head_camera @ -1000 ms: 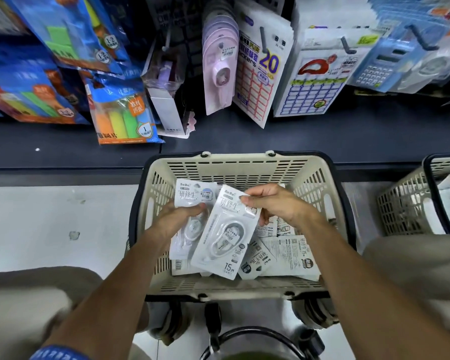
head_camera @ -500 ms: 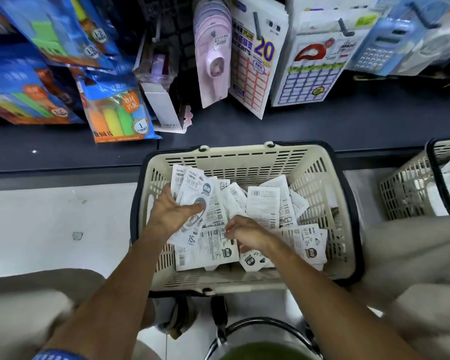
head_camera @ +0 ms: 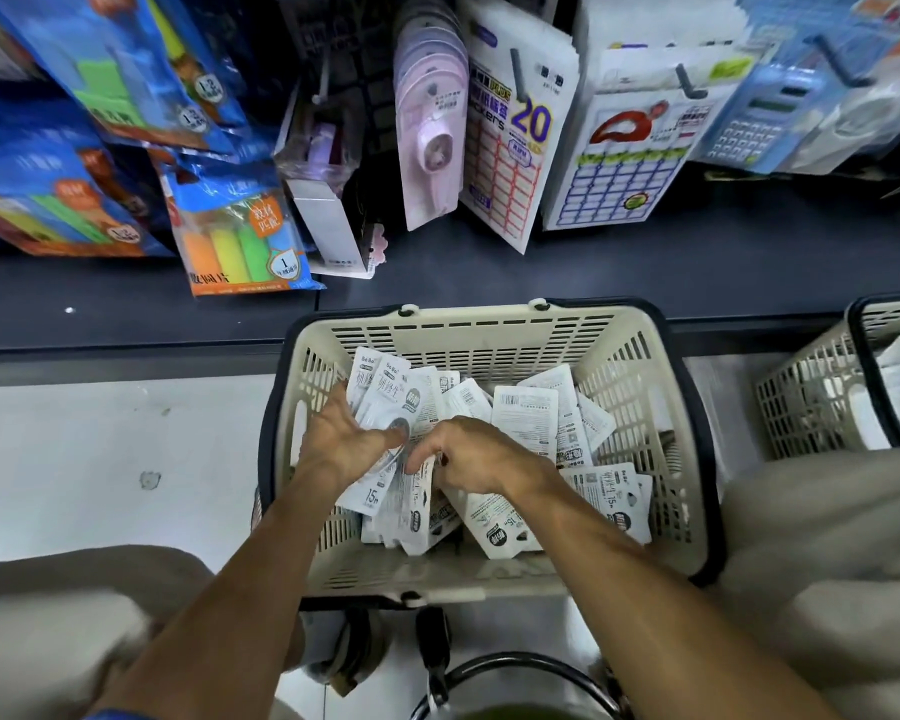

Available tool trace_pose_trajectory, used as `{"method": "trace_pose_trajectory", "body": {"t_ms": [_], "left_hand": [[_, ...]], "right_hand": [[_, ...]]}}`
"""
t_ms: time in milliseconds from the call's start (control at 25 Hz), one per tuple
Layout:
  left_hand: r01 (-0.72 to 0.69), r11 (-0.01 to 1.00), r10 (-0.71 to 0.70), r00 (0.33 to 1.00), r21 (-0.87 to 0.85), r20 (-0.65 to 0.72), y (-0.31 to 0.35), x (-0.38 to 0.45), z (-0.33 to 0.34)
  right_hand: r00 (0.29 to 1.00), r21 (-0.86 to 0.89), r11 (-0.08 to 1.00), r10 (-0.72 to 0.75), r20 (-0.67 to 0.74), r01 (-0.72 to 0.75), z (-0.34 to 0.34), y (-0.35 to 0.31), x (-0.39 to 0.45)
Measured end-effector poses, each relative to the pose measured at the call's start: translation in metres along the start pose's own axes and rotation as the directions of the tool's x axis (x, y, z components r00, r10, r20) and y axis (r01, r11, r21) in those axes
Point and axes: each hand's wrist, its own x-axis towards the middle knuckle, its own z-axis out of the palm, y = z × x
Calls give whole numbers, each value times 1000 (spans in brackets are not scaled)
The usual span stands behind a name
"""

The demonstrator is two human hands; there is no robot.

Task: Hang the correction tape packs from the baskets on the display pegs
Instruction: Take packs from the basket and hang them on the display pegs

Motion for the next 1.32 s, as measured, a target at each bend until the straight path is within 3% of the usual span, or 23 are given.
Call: {"method": "trace_pose_trajectory", "body": {"t_ms": [40, 120, 240, 320, 400, 560, 640, 760, 880, 920, 960, 1000, 1080, 1120, 1200, 1240, 1320], "left_hand": [[6, 1000, -6, 1000, -27, 7, 0, 0, -1], [33, 999, -31, 999, -43, 38, 3, -2, -3], [49, 975, -36, 997, -217, 64, 2, -7, -7], [66, 942, -33, 994, -328, 105, 4, -13, -11], [112, 912, -15, 971, -394, 240, 9, -20, -14], [307, 763, -1, 881, -569, 474, 16, -25, -16], [314, 780, 6, 862, -542, 507, 15, -26, -15], [258, 873, -35, 879, -414, 475, 14, -27, -13], [267, 875, -118, 926, -405, 358, 16, -22, -16], [253, 886, -137, 943, -389, 303, 17, -20, -16], [239, 889, -148, 957, -390, 251, 16, -18, -15], [221, 887, -150, 968, -405, 199, 14, -17, -13], [183, 883, -145, 982, -432, 121, 9, -14, -8], [166, 881, -134, 986, -443, 103, 6, -12, -6], [133, 878, -107, 991, -460, 82, 2, -10, -4], [124, 885, -103, 992, -450, 71, 2, -9, -4], [115, 906, -104, 993, -407, 50, 1, -7, -3]], "right_hand": [[999, 39, 999, -11, -34, 13, 5, 1, -2], [998, 294, 956, 28, -63, -8, 0, 2, -7], [984, 627, 778, 127, -124, -21, -32, 13, -11], [965, 751, 660, 179, -190, 25, -49, 19, -11], [947, 804, 595, 248, -206, 19, -50, 16, -10], [901, 815, 579, 348, -258, 10, -43, 9, -7], [887, 821, 570, 363, -286, 32, -44, 2, -3], [896, 770, 635, 308, -319, 56, -35, -14, 5], [895, 838, 544, 392, -214, -38, -25, 1, -2], [876, 746, 644, 446, -185, -170, -22, 15, -8], [853, 517, 782, 493, -172, -348, -17, 31, -16], [833, 243, 830, 540, -124, -502, -10, 42, -24], [820, -99, 814, 571, -42, -572, 7, 49, -34], [838, -159, 824, 544, -47, -544, 17, 50, -34], [892, -84, 891, 435, -121, -446, 30, 48, -28], [900, 85, 911, 412, -140, -403, 30, 46, -25], [914, 412, 849, 397, -83, -332, 23, 42, -22]]}}
